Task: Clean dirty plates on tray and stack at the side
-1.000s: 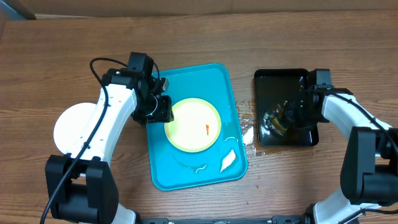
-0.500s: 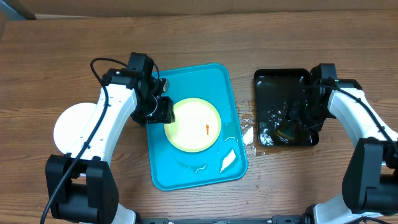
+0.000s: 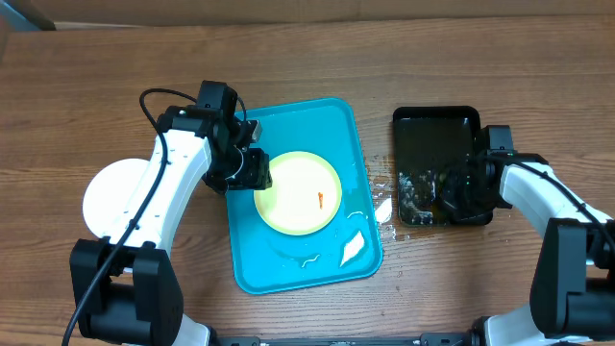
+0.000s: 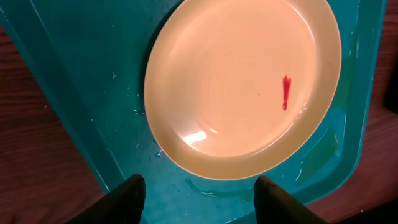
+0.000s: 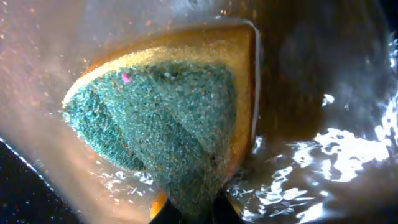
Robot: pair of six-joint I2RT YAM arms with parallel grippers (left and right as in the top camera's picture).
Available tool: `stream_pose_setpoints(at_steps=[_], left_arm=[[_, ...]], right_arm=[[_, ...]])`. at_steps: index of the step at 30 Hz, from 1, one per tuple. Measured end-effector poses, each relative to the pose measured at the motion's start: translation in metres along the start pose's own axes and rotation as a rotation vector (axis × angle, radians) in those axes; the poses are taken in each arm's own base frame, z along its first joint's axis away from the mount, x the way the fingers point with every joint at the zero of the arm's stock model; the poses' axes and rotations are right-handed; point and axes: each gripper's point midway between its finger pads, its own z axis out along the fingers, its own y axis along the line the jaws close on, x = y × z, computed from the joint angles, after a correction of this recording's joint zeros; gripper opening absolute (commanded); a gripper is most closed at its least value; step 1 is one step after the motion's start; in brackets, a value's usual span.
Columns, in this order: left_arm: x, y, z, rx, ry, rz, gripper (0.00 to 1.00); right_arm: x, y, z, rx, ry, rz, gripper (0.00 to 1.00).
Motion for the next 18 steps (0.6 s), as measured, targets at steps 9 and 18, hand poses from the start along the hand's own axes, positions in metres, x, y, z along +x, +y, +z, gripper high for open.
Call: stream_pose_setpoints(at_steps=[9,18], left_arm=[[0.000,0.000,0.000,0.000,0.000,0.000,0.57],[0.000,0.000,0.000,0.000,-0.001,0.000,0.61]], right_arm=[[-0.034,0.023,-0.044,0.012,-0.066,-0.067,0.60],[-0.053,0.019,-0.042,0.046,-0.162,-0.087,0.53]])
